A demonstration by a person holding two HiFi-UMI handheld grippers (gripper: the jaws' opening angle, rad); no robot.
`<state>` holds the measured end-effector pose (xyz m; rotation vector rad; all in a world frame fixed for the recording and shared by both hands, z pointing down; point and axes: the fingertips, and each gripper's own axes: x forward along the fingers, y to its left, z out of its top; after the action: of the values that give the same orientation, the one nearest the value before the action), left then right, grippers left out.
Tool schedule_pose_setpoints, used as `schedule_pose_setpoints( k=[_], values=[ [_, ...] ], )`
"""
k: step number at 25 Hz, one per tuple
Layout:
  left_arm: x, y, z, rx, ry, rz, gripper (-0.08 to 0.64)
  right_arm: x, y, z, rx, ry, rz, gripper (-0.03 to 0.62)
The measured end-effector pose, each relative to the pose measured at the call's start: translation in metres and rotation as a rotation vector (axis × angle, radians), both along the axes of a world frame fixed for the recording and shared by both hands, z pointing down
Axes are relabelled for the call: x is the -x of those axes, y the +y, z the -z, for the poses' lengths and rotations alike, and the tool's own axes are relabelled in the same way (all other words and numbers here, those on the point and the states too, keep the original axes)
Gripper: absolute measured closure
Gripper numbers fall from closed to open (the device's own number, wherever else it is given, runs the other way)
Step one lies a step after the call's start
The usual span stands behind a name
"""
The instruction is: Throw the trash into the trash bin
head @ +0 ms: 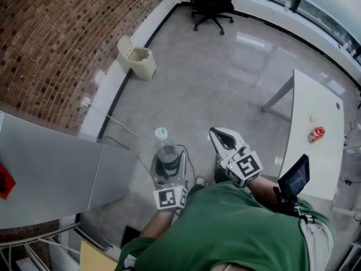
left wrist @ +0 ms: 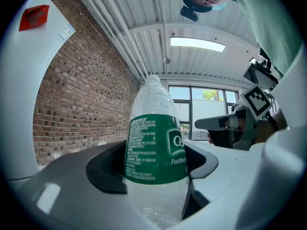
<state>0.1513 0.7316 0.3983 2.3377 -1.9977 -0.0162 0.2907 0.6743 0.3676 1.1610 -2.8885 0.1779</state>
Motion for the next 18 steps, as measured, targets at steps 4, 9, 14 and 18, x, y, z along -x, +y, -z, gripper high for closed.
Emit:
schedule_pose_setpoints(
  k=[4,9,14,18],
  values=[
    [0.002,-0.021,-0.002,0.004,0.004,0.006,0.227,0.000,-0.023,-0.002,-0.003,-0.002,-0.005,0.589],
    [0.004,-0.065,-0.001,0.001,-0.006,0.028,0.227,-0.001,-0.069,0.002,0.001,-0.034,-0.013,0.589],
    [-0.016,-0.121,0.009,-0.004,-0.027,0.013,0.227,-0.018,-0.121,0.007,-0.015,-0.040,-0.017,0.589],
    [-0.042,-0.166,0.013,-0.003,-0.040,-0.009,0.227,-0.043,-0.163,0.006,-0.001,-0.059,-0.040,0.589]
  ],
)
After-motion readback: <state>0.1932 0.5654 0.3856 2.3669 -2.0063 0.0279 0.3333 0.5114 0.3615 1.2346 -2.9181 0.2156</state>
